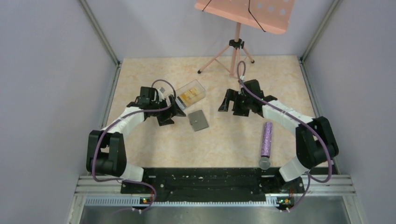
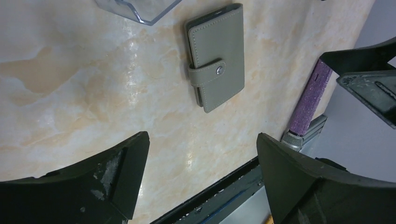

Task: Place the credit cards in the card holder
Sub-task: Open the card holder at the center of the board.

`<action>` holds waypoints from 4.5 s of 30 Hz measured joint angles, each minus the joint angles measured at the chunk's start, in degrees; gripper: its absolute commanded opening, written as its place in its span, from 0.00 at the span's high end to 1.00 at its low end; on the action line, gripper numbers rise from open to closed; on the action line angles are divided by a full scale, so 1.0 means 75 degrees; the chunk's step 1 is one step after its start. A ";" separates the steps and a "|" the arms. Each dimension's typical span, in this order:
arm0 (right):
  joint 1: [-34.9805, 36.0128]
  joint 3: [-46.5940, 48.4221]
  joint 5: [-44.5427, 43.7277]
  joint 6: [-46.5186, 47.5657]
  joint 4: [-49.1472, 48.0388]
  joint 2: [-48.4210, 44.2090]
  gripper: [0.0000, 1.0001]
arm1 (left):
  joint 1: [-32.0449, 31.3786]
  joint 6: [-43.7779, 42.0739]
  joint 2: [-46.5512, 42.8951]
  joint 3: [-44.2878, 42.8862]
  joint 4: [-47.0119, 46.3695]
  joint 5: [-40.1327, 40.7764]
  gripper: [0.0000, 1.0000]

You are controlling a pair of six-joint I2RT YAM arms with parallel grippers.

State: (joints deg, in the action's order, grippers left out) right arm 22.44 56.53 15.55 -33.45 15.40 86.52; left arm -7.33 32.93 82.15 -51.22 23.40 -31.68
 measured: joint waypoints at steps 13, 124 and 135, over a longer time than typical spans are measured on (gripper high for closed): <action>0.0807 0.1422 0.1431 -0.0443 -0.0676 0.3051 0.21 | -0.0697 -0.0009 0.2046 -0.0536 -0.0093 0.0213 0.21; 0.1253 0.2238 0.2903 -0.0586 -0.0050 0.3716 1.00 | -0.2736 0.0510 0.3853 -0.3879 0.2769 0.2194 0.83; 0.0991 0.2238 0.2973 -0.0533 0.0122 0.3048 1.00 | -0.2259 0.0551 0.3599 -0.3139 0.3235 0.3107 0.83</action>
State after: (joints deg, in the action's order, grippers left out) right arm 29.87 73.32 37.85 -37.45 16.32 109.38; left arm -24.27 37.06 109.14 -74.76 47.66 -8.38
